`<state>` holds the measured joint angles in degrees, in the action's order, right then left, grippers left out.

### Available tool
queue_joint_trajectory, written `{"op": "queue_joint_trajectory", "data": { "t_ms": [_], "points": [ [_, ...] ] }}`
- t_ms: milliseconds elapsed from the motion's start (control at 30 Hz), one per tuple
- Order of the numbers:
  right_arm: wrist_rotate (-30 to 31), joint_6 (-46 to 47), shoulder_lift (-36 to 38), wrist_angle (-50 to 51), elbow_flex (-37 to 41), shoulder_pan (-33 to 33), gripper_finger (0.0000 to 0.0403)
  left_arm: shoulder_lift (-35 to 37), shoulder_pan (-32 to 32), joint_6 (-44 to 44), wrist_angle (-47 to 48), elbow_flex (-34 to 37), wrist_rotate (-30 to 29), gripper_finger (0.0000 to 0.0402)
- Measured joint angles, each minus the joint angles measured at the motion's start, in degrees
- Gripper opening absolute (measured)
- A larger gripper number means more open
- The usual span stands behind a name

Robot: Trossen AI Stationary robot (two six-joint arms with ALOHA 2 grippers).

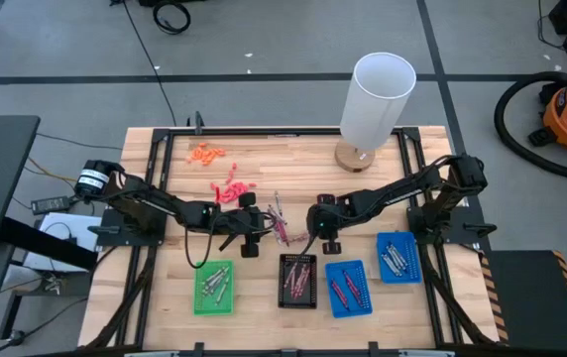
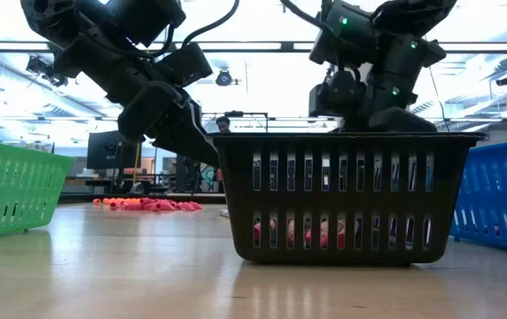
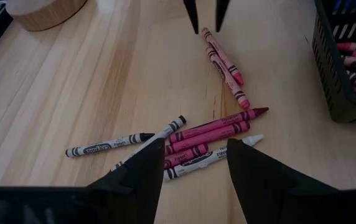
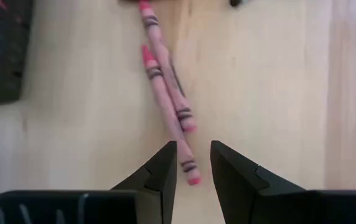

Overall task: Sort crayons
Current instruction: Put the pink crayon into the black bin

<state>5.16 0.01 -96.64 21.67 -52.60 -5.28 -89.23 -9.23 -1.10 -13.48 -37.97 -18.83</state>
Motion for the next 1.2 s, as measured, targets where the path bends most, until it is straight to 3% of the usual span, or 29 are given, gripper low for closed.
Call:
{"op": "queue_joint_trajectory", "data": {
  "t_ms": [767, 1200],
  "points": [
    [-3.7, 1.2, 0.1, -6.5, 6.1, 2.2, 0.0104, 0.0, 0.0, 0.0, 0.0, 0.0, 0.0, 0.0185],
    [-3.9, -0.5, 0.1, -5.9, 6.1, 2.1, 0.0029, 0.0, 0.0, -0.1, 0.0, 0.0, 0.0, 0.0185]
  ]
}}
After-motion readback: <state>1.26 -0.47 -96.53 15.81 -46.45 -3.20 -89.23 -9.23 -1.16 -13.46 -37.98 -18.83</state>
